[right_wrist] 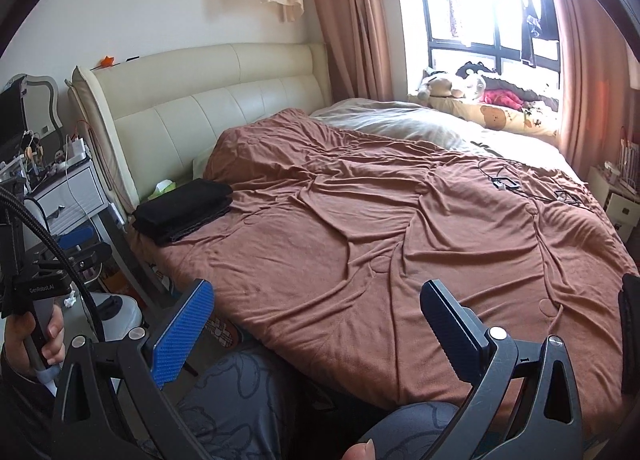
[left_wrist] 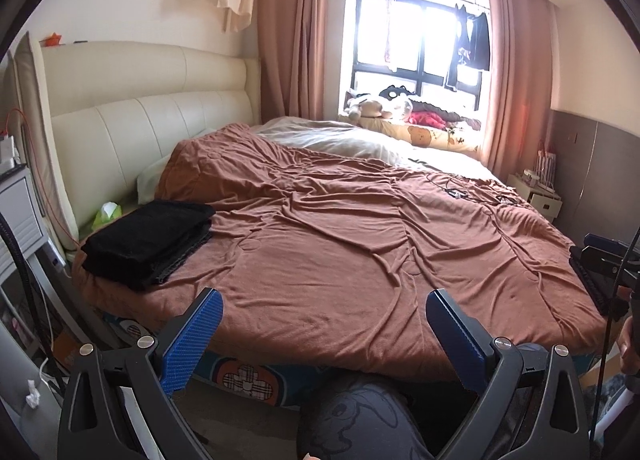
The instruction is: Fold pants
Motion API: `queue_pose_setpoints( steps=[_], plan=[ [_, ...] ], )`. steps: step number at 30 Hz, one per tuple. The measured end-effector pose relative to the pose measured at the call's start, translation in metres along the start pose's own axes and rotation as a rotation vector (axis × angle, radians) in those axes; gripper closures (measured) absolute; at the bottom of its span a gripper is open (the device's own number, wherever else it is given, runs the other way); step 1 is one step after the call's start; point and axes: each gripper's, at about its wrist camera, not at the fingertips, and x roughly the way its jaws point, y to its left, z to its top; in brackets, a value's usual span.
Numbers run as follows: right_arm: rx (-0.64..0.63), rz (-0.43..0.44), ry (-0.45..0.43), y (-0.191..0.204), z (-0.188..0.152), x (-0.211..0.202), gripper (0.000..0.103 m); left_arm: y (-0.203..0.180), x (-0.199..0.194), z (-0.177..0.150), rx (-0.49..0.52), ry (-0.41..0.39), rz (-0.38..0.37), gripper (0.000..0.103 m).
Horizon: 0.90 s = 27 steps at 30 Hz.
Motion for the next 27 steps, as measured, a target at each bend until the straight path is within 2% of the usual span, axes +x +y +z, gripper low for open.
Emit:
queue_pose_setpoints(
  steps=[14,27],
  plan=[
    [0.088,-0.062,-0.019,-0.001,-0.049,0.007,0.0,-0.002,0.001,-0.039,-0.049,-0.038,-0.011,0.001],
    [0.114,-0.096,-0.043,-0.001,-0.071,0.002,0.0,-0.01,0.005,-0.062,-0.037,-0.005,-0.047,0.001]
  ],
)
